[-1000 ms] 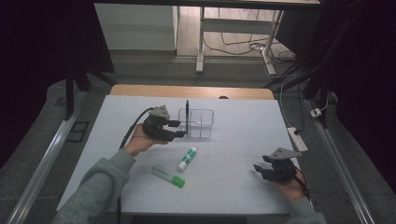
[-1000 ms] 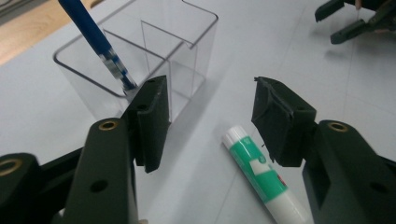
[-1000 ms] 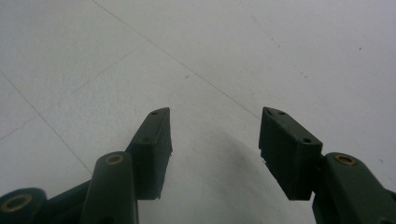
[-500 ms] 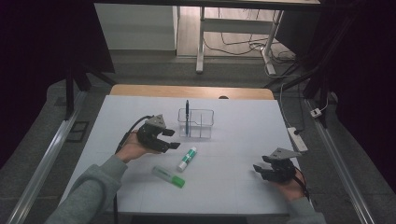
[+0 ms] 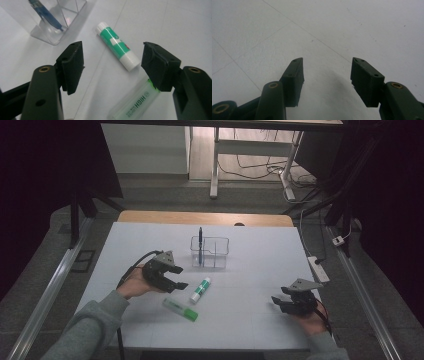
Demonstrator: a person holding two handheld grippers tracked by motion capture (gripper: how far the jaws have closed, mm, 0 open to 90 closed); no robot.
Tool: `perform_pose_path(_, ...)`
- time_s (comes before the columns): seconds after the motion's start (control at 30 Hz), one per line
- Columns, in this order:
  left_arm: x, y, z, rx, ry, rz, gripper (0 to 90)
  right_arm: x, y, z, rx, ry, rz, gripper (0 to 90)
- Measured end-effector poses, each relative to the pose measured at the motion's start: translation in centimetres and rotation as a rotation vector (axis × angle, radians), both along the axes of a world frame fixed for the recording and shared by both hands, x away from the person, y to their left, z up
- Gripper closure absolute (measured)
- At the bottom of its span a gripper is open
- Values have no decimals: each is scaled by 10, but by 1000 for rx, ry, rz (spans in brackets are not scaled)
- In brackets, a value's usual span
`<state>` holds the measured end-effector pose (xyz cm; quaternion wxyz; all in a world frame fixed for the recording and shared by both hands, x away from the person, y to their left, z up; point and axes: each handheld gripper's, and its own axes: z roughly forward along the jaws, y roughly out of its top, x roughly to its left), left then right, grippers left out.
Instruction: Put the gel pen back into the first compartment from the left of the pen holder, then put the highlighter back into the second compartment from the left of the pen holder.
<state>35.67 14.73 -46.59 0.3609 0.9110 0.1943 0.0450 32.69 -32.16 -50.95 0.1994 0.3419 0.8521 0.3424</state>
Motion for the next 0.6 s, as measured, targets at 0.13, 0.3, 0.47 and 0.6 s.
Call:
perform_pose_path(0.13,-3,-2,-1,16,-6,-7,338,0,1,-1,-4,1,1,440)
perform_pose_path(0.3,-6,-4,1,20,-12,-23,338,0,0,0,-7,2,1,439)
perform_pose_path(0.47,-9,-8,0,50,-16,-60,338,1,0,-1,-7,5,0,439)
perform_pose_path(0.6,-12,-11,-2,54,-15,-90,341,0,1,0,-5,3,2,439)
